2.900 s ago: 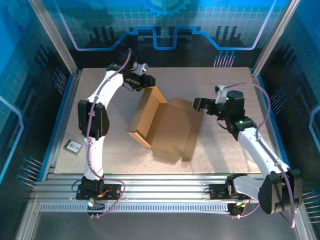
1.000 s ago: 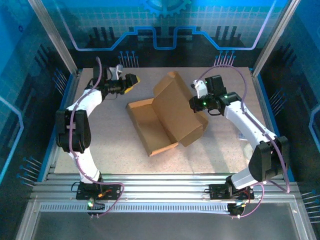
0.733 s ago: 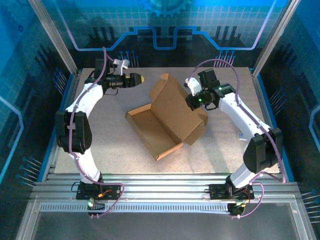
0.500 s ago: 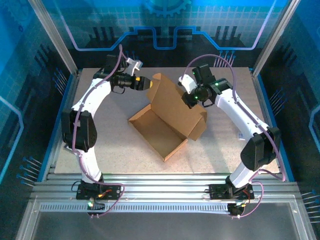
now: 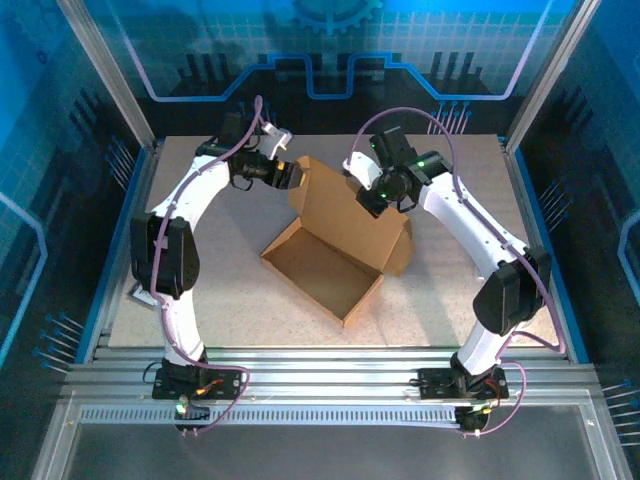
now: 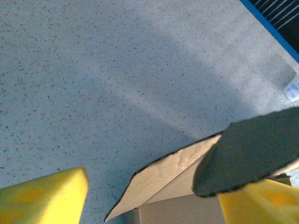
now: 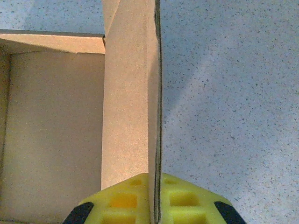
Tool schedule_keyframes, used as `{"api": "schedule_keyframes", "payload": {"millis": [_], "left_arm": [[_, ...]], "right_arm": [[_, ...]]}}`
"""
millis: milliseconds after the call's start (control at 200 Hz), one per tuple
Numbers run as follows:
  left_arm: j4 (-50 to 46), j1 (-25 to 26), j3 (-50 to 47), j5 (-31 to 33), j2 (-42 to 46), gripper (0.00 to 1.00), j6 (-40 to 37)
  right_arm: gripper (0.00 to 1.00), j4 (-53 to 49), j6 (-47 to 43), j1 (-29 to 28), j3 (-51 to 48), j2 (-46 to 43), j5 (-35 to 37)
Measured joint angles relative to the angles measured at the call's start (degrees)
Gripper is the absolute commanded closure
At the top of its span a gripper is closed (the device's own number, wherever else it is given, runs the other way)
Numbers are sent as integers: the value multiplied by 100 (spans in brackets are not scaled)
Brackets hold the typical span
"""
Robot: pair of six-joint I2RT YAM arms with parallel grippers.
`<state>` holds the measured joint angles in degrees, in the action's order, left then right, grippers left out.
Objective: Fold the paper box
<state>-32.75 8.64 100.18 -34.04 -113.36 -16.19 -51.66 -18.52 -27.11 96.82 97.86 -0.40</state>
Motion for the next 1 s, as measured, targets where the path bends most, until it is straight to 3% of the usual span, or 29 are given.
{"api": "schedule_keyframes", "payload": {"millis": [290, 355, 595, 665, 901, 1001], "left_arm": [[-140, 236, 186, 24, -170, 35, -79], [-197, 269, 251, 50, -223, 42, -92], [-479, 424, 321, 721, -256, 49, -223], [-546, 507, 341, 977, -254, 58, -238], [-752, 590, 442, 1316, -264, 72, -184], [-756, 608, 450, 1327, -264, 78, -114]], "right_arm": [[96, 9, -122, -35, -2, 2, 46], [96, 11, -144, -35, -4, 2, 90], [96, 20, -151, -48, -7, 4, 267], [96, 20, -153, -68, -7, 9, 358], [95, 50, -166, -107, -7, 20, 553], [88, 98, -133, -111, -7, 22, 605]]}}
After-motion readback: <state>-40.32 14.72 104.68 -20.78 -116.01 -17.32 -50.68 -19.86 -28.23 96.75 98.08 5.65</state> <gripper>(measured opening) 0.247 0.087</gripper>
